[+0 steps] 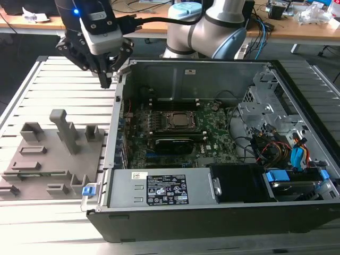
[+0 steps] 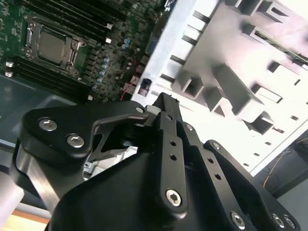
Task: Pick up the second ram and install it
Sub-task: 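Reach for the second ram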
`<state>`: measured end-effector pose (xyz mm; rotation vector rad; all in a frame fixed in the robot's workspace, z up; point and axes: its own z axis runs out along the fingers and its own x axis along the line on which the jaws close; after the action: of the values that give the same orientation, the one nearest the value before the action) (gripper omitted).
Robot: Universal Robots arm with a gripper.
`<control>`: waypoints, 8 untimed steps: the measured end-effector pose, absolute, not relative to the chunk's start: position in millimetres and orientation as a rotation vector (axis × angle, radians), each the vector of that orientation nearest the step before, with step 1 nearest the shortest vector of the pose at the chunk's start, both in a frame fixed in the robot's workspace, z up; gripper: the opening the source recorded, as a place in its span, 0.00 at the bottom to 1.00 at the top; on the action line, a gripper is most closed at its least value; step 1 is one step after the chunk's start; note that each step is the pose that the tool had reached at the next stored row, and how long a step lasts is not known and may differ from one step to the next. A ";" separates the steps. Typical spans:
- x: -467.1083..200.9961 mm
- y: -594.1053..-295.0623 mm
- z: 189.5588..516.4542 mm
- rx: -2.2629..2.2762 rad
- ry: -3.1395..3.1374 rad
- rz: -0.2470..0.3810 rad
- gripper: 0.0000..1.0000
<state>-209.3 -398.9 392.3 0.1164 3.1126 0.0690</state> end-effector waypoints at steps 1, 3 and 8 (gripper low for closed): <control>-213.0 -398.8 392.3 0.117 3.113 0.069 0.11; -218.6 -398.9 392.1 0.117 3.113 0.069 0.11; -230.2 -398.8 391.8 0.117 3.113 0.069 0.11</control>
<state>-230.2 -398.8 391.8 0.1165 3.1125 0.0689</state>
